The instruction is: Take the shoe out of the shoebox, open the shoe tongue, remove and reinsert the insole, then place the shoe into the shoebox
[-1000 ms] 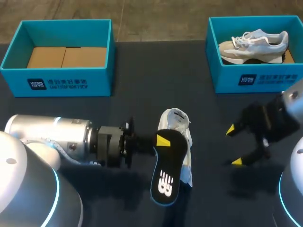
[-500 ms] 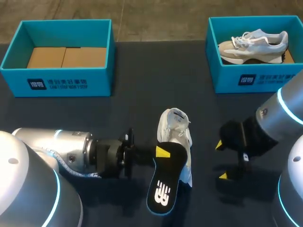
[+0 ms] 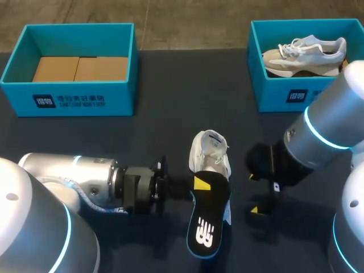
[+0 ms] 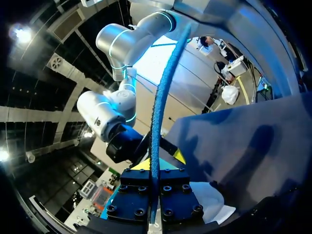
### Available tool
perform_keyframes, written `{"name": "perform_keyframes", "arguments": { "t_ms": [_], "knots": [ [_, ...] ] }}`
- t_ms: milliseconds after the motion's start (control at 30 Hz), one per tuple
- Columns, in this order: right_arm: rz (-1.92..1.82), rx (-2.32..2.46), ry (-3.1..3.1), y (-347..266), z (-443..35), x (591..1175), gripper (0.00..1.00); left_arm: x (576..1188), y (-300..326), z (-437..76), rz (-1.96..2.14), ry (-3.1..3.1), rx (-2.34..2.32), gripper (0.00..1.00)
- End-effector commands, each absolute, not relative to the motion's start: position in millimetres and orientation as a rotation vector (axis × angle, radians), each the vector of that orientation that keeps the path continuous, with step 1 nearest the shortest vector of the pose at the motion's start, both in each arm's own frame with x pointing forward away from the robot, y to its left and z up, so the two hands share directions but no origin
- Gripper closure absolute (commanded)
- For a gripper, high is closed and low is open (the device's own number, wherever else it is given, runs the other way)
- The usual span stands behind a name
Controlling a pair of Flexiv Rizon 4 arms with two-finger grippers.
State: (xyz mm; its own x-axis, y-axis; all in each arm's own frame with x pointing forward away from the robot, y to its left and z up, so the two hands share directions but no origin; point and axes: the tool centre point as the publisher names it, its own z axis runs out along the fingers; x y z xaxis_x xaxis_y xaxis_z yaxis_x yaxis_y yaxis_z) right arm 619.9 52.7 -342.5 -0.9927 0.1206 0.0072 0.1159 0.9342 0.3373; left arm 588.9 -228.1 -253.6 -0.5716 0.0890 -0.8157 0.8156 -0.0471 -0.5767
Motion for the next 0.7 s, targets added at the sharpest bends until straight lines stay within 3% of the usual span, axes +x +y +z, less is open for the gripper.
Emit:
{"name": "perform_keyframes", "arguments": {
  "t_ms": [33, 700],
  "knots": [
    [0.515, 0.19, 3.08, 55.8, -343.1, 621.0, 0.0, 586.5, -230.3, -253.6, -1.666, 1.676, 0.96, 1.0],
    [0.486, 0.136, 3.102, 77.3, -354.9, 635.7, 0.0, 580.9, -233.6, -262.2, -1.955, 1.733, 0.915, 1.0]
  ]
}}
